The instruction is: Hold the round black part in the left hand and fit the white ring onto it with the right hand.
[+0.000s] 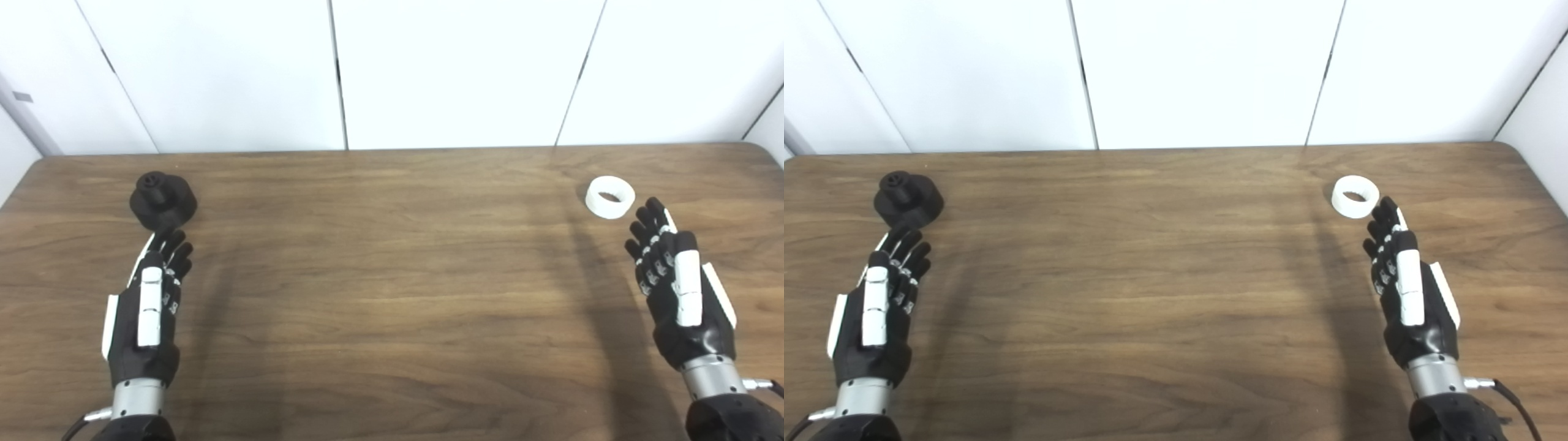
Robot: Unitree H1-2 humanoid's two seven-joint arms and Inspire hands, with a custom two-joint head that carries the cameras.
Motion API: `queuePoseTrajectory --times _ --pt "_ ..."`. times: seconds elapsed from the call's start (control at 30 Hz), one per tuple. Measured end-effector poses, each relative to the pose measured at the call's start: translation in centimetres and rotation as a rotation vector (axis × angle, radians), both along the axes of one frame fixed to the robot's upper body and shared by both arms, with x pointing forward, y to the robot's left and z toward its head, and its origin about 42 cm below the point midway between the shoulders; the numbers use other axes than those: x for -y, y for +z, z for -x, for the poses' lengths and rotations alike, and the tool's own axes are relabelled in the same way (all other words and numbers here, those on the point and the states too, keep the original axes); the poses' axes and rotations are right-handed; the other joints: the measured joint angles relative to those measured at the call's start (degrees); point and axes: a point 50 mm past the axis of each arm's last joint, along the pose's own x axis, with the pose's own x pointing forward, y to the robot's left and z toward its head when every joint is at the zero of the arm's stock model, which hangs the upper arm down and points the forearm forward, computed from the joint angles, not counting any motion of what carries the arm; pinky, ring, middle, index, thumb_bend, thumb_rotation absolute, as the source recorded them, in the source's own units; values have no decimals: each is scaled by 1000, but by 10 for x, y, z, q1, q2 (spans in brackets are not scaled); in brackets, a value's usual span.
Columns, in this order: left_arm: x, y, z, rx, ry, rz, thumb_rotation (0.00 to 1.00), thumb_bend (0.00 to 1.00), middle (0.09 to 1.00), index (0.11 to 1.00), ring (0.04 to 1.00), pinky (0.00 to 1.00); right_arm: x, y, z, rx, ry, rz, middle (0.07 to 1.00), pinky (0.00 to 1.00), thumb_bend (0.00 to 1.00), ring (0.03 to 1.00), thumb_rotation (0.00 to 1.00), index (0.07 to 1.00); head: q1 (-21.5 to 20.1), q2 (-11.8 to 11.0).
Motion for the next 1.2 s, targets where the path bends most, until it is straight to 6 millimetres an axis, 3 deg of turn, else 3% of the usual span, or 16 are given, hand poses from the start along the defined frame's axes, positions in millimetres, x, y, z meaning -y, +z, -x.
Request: queuePoseTrajectory --times 0.57,0.77,0.87,1.0,1.03,1.2 --pt "7 -2 0 -12 1 -17 794 499 894 893 896 937 6 -2 3 -8 9 -2 1000 1000 618 1000 1000 1000 22 -18" --pt "9 -3 2 -16 5 -14 787 509 876 876 866 907 9 -2 4 -6 8 -10 1000 1000 598 1000 1000 1000 49 -29" --pt "14 -6 3 -26 1 -17 797 517 878 881 867 901 13 -2 6 -6 -1 -17 1000 1000 602 1000 1000 998 89 -51" --pt "22 -9 5 -38 -5 -36 808 512 895 896 881 918 20 -10 7 -33 -14 -27 1000 1000 605 1000 1000 1000 110 -70" --pt "23 -9 5 -36 -7 -37 810 511 897 897 882 915 21 -12 8 -38 -15 -29 1000 1000 607 1000 1000 1000 133 -93" --pt "33 -9 6 -14 -10 -59 786 513 892 894 881 918 25 -17 9 -52 -4 -15 1000 1000 657 1000 1000 996 156 -112"
